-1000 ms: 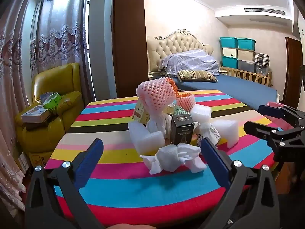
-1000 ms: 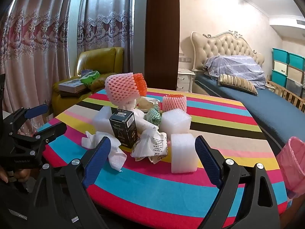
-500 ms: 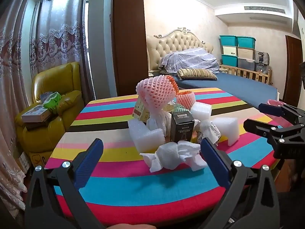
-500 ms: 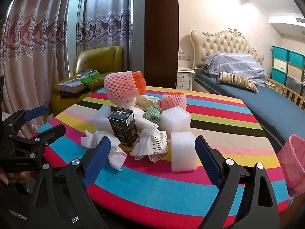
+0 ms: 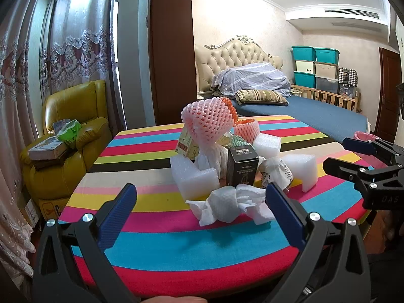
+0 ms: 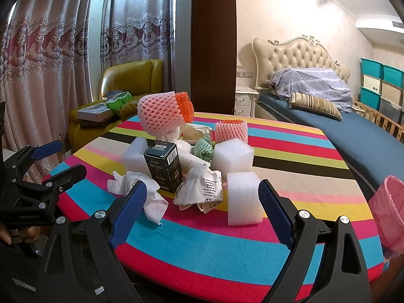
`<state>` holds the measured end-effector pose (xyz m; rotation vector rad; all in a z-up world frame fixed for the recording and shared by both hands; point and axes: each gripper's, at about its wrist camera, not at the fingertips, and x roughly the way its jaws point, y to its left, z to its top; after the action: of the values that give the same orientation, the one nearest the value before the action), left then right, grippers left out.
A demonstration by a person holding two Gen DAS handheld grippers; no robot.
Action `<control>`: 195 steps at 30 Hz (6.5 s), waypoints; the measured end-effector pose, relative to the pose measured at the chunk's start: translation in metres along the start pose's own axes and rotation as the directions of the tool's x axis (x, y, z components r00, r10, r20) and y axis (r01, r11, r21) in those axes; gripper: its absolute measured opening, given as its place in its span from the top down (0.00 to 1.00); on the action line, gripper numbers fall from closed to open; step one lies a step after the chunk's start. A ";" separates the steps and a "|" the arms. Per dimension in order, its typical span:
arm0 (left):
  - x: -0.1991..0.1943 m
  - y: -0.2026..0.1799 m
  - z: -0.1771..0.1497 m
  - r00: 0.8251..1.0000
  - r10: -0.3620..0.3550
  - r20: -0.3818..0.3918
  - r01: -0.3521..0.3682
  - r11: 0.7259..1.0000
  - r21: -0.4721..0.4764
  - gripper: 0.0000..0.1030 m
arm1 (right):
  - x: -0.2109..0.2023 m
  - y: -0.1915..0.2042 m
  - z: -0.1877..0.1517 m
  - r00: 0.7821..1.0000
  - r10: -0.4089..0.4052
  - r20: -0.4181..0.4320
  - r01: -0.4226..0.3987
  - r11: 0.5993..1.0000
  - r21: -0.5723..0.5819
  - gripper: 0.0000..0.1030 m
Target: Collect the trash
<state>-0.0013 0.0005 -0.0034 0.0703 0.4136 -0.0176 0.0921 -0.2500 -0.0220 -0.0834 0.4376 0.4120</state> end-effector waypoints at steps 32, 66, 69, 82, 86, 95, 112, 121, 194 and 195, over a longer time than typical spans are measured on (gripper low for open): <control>0.000 0.002 -0.004 1.000 -0.002 -0.011 0.001 1.000 -0.008 0.04 | 0.002 0.004 -0.005 1.000 0.009 -0.011 -0.009 1.000 0.010 0.18; 0.001 0.004 -0.004 1.000 -0.001 -0.016 0.001 1.000 -0.014 0.04 | 0.002 0.003 -0.003 1.000 0.016 -0.021 -0.015 1.000 0.019 0.18; 0.001 0.004 -0.004 1.000 -0.002 -0.016 0.001 1.000 -0.014 0.04 | 0.002 0.003 -0.003 1.000 0.015 -0.021 -0.015 1.000 0.019 0.18; 0.007 0.008 -0.007 0.998 -0.021 -0.063 0.018 0.999 -0.035 0.04 | 0.007 0.007 -0.006 0.999 0.021 -0.040 -0.020 1.000 0.017 0.18; 0.013 0.015 -0.009 0.996 -0.010 -0.092 0.005 0.999 -0.052 0.04 | 0.015 0.011 -0.004 0.999 0.019 -0.043 -0.020 1.000 -0.006 0.18; 0.030 0.053 -0.024 0.988 0.033 -0.148 -0.053 0.990 -0.134 0.04 | 0.058 0.023 0.007 0.996 0.040 -0.080 -0.041 0.999 -0.017 0.18; 0.043 0.085 -0.043 0.973 0.105 -0.204 -0.126 0.987 -0.095 0.05 | 0.138 0.063 0.030 0.988 0.032 -0.153 -0.037 0.999 -0.030 0.34; 0.058 0.088 -0.026 0.960 0.068 -0.271 -0.116 0.980 -0.165 0.05 | 0.114 0.048 0.030 0.995 0.063 -0.074 -0.064 0.998 -0.015 0.56; 0.223 -0.549 0.154 0.606 -0.711 -0.358 0.789 0.596 0.151 0.76 | -0.098 -0.413 -0.077 0.777 -0.607 -0.163 0.625 0.717 0.308 0.55; 0.226 -0.556 0.153 0.599 -0.712 -0.366 0.793 0.593 0.143 0.76 | -0.098 -0.417 -0.079 0.778 -0.607 -0.164 0.625 0.717 0.309 0.55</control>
<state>0.2499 -0.5661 0.0094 0.1873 0.6968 -0.9570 0.1492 -0.6804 -0.0550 0.1078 0.4997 -0.3417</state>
